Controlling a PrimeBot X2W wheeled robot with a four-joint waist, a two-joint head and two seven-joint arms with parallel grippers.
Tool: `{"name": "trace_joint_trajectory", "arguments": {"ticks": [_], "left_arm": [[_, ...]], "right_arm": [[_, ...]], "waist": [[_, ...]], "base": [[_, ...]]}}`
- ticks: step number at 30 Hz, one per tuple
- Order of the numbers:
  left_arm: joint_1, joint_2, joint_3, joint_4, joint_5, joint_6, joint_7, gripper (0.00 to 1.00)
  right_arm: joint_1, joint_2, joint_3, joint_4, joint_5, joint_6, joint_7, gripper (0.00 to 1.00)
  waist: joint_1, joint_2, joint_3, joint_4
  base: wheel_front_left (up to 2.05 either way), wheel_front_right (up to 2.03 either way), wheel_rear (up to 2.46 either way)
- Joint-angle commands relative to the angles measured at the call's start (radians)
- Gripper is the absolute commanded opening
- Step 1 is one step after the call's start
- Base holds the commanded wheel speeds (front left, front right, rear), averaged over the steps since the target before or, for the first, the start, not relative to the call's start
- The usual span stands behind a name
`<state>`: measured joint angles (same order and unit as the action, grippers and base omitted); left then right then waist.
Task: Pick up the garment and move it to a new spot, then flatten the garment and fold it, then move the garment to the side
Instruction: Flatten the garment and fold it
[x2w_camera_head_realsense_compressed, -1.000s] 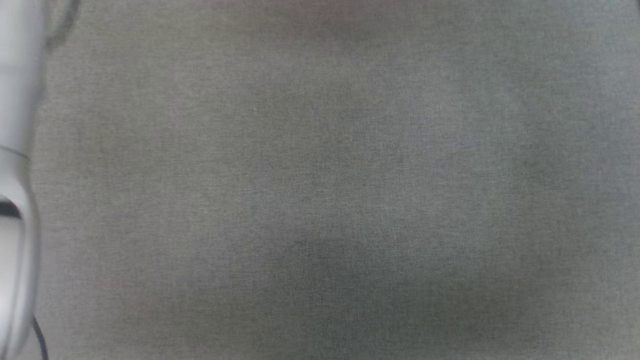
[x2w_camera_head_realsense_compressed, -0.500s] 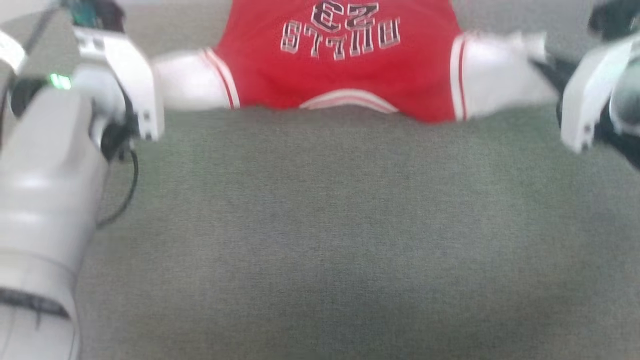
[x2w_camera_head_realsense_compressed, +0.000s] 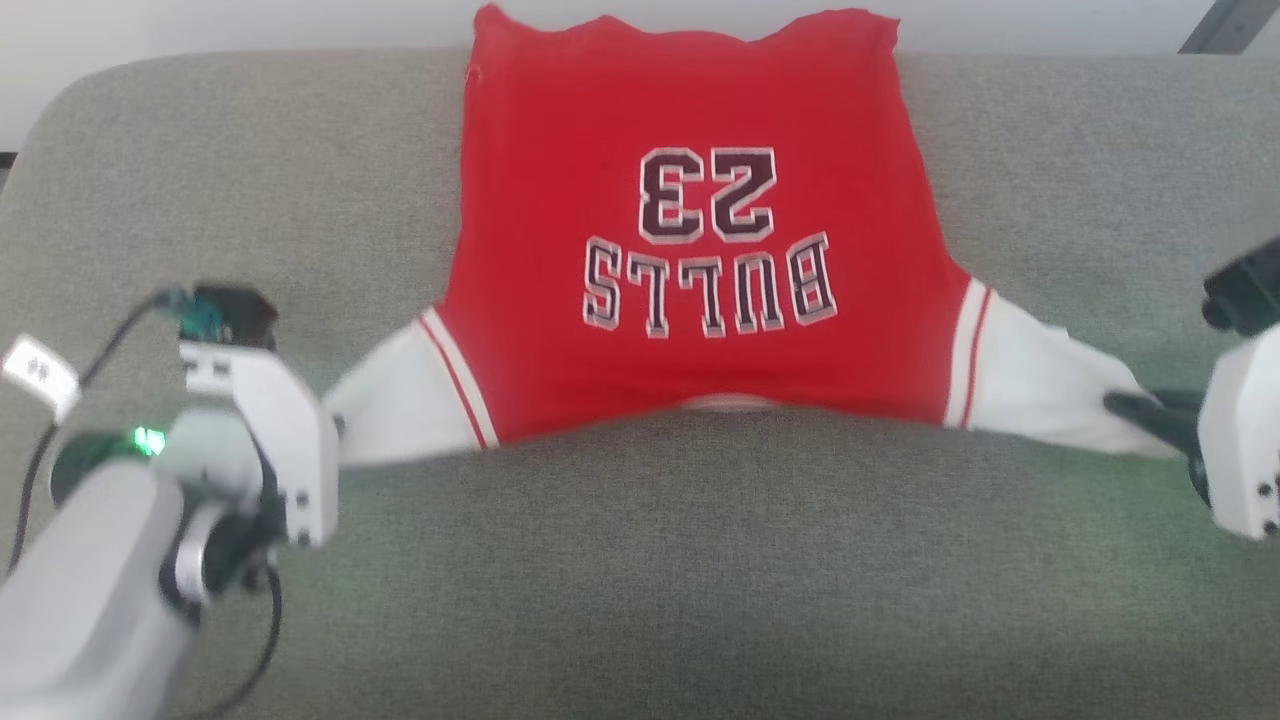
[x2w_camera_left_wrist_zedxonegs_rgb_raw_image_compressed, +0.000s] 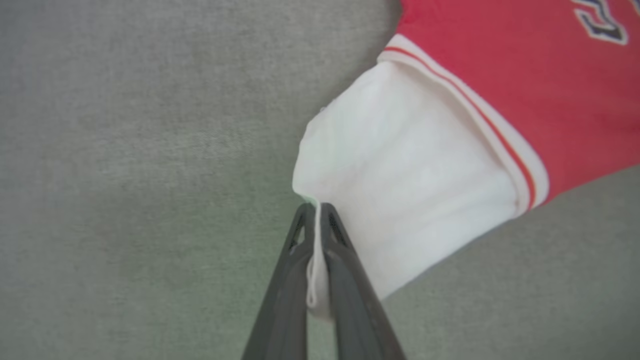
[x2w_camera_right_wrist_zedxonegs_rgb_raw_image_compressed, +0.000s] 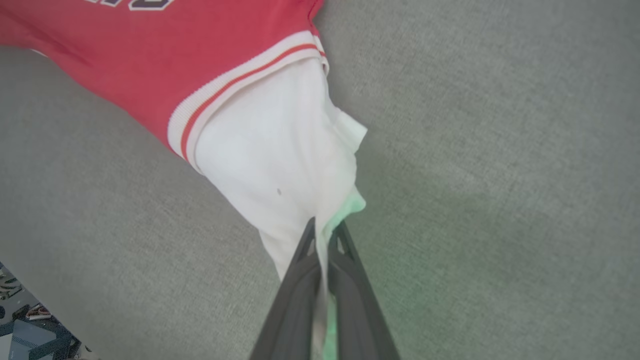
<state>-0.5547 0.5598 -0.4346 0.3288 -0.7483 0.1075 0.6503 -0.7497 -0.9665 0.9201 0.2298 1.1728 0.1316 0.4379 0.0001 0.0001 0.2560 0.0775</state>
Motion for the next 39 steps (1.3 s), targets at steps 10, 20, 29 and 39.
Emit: {"name": "trace_joint_trajectory", "arguments": {"ticks": [10,20,29,39], "left_arm": [[0.389,0.151,0.075,-0.597,-0.028,0.294,0.157,0.0],[0.459,0.111,0.073,-0.595,-0.008,0.308,0.055,0.0],[0.401,0.062,0.04,-0.518,0.011,0.255,-0.013,0.0],[0.38,0.04,0.026,-0.489,0.022,0.228,-0.061,0.0]], "right_arm": [[0.221,-0.134,-0.092,-0.183,0.085,-0.002,0.066,0.0],[0.404,0.0,-0.182,-0.093,-0.022,-0.002,0.0,0.0],[0.424,0.214,-0.245,0.073,-0.199,-0.009,-0.006,0.3],[0.452,0.222,-0.439,-0.053,-0.274,-0.003,0.032,1.0]], "waist": [[-0.0001,-0.0001,0.021,0.001],[-0.0001,-0.0001,0.061,0.008],[-0.0001,-0.0001,0.064,0.009],[-0.0001,-0.0001,0.038,0.013]], "base": [[0.0,0.0,0.0],[0.0,0.0,0.0],[0.0,0.0,0.0],[0.0,0.0,0.0]]}}
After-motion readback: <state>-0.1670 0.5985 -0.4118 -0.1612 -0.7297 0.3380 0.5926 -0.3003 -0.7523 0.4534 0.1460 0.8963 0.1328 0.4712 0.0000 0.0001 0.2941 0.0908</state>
